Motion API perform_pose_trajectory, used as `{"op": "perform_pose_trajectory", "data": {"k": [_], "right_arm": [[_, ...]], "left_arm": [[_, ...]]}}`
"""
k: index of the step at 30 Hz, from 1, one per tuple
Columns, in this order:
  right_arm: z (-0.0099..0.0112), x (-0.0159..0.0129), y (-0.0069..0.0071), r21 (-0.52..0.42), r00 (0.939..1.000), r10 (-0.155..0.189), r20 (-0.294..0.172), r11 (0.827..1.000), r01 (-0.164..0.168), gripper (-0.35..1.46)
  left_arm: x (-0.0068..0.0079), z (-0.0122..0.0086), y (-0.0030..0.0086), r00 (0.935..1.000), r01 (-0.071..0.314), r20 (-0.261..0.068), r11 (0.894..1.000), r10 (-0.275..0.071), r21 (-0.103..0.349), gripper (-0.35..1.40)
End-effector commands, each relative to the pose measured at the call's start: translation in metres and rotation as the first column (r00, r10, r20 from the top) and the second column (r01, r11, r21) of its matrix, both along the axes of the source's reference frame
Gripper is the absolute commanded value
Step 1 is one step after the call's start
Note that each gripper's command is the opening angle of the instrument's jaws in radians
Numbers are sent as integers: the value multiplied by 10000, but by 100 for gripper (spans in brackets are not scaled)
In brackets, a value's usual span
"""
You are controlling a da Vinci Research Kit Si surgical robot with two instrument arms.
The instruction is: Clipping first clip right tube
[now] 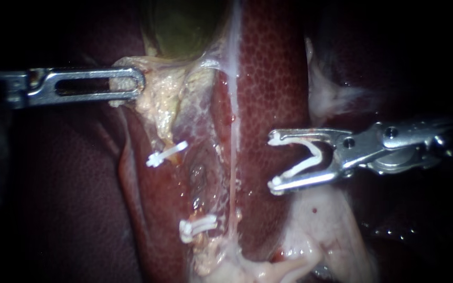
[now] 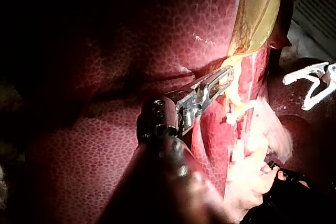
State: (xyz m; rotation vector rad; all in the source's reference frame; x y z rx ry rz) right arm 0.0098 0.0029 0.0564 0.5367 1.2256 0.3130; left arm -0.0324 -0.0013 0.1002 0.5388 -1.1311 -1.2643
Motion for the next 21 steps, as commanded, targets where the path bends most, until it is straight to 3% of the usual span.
{"op": "perform_pose_trajectory", "data": {"k": [1,21], "right_arm": [[4,3,-4,99,10000,-73,28,9999,73,60],[143,38,-60,1700,9918,-804,991,9834,627,59]], "left_arm": [[0,0,0,10000,0,-3,10000,0,-1,-35],[0,1,-2,10000,5,-10,10000,-5,-13,-35]]}}
